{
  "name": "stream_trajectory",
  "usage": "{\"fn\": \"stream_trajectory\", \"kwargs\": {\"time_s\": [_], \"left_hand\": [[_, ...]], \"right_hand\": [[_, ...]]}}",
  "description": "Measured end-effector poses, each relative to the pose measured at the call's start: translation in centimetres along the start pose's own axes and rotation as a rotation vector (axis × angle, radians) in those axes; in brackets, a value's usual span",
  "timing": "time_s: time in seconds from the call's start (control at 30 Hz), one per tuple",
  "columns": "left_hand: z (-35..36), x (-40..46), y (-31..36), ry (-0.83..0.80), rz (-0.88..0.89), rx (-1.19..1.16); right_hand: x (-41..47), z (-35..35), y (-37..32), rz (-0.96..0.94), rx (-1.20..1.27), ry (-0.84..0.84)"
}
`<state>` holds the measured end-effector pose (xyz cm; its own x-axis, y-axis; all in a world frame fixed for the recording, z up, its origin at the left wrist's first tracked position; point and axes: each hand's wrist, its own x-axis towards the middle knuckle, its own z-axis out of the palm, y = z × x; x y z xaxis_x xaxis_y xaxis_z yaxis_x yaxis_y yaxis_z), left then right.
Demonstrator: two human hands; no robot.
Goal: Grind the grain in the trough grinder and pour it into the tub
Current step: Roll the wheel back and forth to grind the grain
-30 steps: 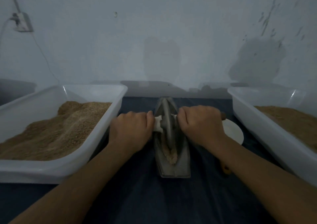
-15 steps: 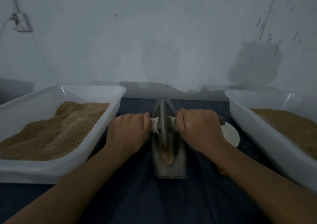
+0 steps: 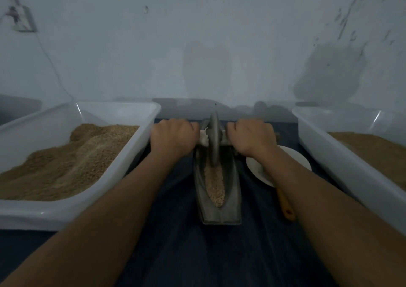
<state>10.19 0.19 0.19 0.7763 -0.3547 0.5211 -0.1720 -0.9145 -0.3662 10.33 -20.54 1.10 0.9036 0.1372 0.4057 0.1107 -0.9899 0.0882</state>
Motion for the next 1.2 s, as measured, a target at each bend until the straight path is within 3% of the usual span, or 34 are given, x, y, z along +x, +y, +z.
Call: {"fn": "stream_trajectory", "kwargs": {"time_s": [0.17, 0.3, 0.43, 0.53, 0.6, 0.7, 0.83, 1.03, 1.2], "left_hand": [[0.1, -0.6, -0.3, -0.038, 0.002, -0.037], [-1.9, -5.1, -0.5, 0.007, 0.068, -0.034], [-4.2, -8.9, -0.3, 0.142, 0.083, -0.186], [-4.5, -9.6, -0.6, 0.191, 0.058, -0.213], [-3.7, -8.5, -0.6, 0.155, 0.074, -0.145], [-1.5, -5.1, -0.1, 0.043, 0.034, -0.015], [0.5, -0.1, -0.5, -0.017, -0.006, 0.033], [-0.1, -2.6, -0.2, -0.007, -0.024, -0.017], [-2.8, -7.3, -0.3, 0.129, -0.027, -0.188]], "right_hand": [[-0.2, -0.3, -0.5, 0.052, 0.036, 0.017], [-5.4, -2.0, -1.5, -0.196, -0.127, 0.291], [-9.7, -2.1, -1.3, -0.111, 0.153, 0.389], [-9.9, -2.3, -1.2, -0.147, 0.151, 0.471], [-8.7, -2.0, -1.4, -0.138, 0.119, 0.439], [-4.4, -0.8, -1.1, -0.048, -0.008, 0.204], [0.0, -0.2, -0.7, 0.087, 0.032, 0.025], [-2.5, -0.8, -1.6, 0.037, -0.016, 0.121], [-8.1, -2.2, -1.6, -0.071, 0.079, 0.280]]}}
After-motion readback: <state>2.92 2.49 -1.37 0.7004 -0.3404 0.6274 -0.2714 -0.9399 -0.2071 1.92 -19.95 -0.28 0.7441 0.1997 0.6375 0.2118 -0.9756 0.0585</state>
